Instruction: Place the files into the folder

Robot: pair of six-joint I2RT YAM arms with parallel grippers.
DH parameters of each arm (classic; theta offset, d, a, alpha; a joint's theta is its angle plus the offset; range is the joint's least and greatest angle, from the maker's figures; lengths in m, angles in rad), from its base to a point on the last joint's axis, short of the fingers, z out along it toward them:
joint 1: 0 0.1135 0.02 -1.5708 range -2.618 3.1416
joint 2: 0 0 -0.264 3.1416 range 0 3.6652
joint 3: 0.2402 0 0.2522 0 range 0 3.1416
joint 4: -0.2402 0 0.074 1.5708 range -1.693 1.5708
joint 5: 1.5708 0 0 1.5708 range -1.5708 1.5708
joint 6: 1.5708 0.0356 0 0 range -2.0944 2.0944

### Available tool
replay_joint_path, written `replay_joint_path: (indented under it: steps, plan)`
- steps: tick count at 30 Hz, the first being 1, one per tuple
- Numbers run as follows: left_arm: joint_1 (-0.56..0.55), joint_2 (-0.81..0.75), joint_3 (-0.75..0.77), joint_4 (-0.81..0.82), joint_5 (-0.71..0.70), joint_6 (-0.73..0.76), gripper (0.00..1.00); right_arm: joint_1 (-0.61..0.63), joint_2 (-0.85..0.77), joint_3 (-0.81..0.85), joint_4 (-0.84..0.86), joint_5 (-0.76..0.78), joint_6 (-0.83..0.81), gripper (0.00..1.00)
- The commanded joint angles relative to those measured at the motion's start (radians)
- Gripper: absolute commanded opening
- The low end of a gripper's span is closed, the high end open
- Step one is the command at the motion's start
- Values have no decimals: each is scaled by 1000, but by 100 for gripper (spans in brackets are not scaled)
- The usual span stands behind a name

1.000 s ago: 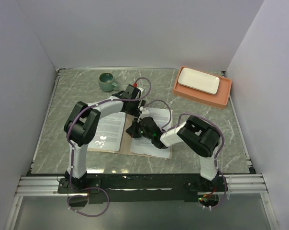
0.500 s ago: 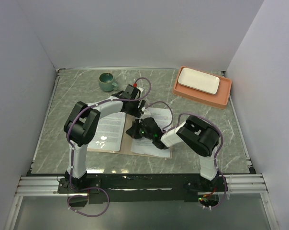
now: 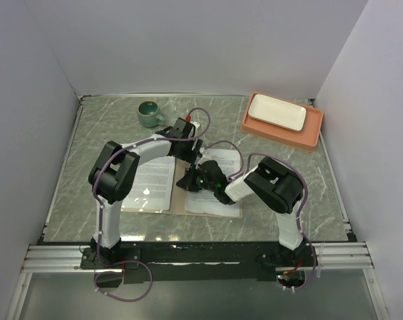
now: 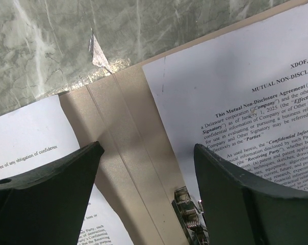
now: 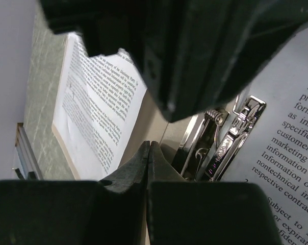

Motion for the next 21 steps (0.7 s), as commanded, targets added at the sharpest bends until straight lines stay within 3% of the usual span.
replay_joint_path:
  steps: [1,12,21]
  plan:
    - [19,32,-53,-69,28,6,81,-33,114,-63,-287,17,-34,0]
    - [20,26,-60,-69,28,10,81,-58,186,-49,-194,-69,49,0]
    - [20,4,-25,-101,71,-2,81,-61,162,-66,-2,-164,115,0]
